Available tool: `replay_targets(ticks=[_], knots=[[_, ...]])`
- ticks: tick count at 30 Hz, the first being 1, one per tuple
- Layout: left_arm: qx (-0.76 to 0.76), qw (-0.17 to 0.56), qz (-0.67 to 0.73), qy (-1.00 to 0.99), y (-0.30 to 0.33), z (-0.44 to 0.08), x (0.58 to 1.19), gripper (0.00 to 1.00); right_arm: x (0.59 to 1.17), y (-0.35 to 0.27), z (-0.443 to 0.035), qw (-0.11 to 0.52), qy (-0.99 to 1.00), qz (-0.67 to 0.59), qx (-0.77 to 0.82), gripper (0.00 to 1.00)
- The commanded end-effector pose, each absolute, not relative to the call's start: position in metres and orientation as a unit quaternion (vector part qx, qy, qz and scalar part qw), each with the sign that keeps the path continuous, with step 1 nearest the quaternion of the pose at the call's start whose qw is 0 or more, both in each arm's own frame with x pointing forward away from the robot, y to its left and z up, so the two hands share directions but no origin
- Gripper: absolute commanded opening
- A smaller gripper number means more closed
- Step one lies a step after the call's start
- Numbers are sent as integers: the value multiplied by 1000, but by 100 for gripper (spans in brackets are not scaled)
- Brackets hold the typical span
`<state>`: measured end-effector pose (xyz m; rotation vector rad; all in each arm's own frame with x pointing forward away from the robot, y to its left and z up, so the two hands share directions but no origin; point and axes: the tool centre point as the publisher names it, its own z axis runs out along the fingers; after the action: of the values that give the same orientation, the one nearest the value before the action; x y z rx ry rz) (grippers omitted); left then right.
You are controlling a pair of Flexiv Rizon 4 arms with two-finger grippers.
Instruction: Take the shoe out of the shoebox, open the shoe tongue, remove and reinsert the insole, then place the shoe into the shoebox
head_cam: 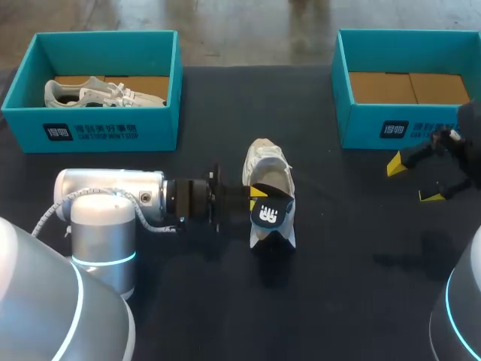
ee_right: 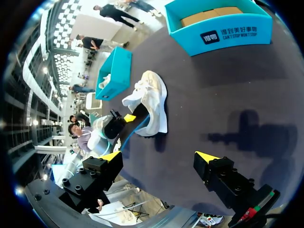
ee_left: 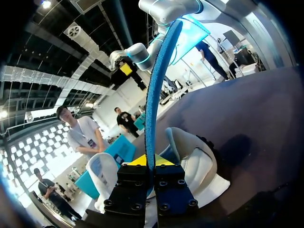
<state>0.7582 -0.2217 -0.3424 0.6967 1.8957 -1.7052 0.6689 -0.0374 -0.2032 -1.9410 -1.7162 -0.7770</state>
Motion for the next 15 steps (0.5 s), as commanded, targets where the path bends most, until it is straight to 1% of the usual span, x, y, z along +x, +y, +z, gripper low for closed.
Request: replay_targets(ticks=[1,15], knots=[[261,250,-619,698,-226,-345,763,0,668,-37,-203,215,-619,-280,-702,100],[282,258,-594,708,-230,-353,773,0,668,-37,-203,215,-619,-280,-702,100]])
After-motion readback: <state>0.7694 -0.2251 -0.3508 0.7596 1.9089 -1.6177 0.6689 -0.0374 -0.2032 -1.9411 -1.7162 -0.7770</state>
